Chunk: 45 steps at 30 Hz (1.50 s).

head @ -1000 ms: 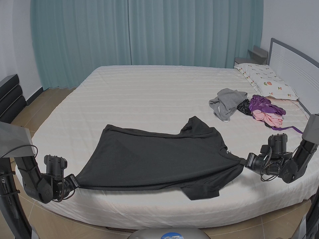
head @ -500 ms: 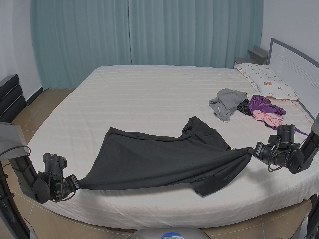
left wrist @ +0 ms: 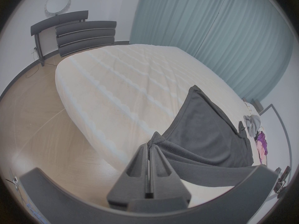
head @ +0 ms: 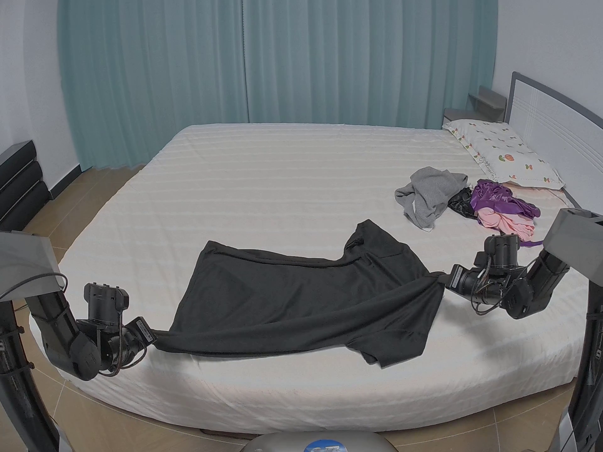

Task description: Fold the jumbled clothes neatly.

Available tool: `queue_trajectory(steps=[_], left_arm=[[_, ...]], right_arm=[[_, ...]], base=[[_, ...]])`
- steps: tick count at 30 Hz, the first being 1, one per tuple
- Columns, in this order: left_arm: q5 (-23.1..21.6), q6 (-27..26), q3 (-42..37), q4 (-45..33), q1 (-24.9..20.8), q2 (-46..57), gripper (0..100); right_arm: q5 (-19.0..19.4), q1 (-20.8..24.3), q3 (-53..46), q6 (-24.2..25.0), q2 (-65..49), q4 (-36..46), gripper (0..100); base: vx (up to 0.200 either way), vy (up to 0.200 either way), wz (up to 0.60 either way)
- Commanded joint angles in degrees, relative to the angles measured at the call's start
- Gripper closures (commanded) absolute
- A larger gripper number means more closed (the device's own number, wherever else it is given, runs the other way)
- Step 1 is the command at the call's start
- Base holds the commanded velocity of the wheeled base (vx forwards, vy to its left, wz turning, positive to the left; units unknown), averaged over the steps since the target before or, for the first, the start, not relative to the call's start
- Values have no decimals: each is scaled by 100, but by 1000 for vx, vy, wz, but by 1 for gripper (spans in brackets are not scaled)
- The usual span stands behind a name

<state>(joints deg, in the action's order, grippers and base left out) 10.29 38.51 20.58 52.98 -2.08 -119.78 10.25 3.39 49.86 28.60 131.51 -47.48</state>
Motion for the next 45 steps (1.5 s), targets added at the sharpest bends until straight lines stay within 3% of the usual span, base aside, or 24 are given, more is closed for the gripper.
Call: queue_trajectory(steps=[1, 7, 12, 17, 21, 35, 36, 45], left_arm=[[-1, 174, 122, 186, 6, -353, 100], [-1, 192, 139, 204, 50, -423, 100], [-9, 192, 166, 204, 94, -405, 100], [-9, 192, 148, 195, 94, -370, 100], [-9, 183, 104, 195, 94, -344, 100], [-18, 183, 113, 204, 94, -300, 100], [-18, 183, 113, 204, 94, -300, 100], [-18, 139, 43, 151, 94, -300, 100]], right_arm=[[-111, 215, 454, 23, 718, 2, 0], [-76, 303, -20, 111, 208, -68, 0], [223, 408, -1013, 199, -513, -51, 0], [196, 892, -1760, 454, -521, -68, 0], [170, 1138, -1752, 788, -310, -77, 0], [-524, 1533, -1189, 770, 331, -15, 0], [-524, 1533, -1180, 779, 331, -33, 100], [-472, 1322, -1497, 884, -179, 2, 100]], base=[[0, 0, 0], [0, 0, 0], [0, 0, 0], [0, 0, 0], [0, 0, 0], [0, 0, 0], [0, 0, 0], [0, 0, 0]])
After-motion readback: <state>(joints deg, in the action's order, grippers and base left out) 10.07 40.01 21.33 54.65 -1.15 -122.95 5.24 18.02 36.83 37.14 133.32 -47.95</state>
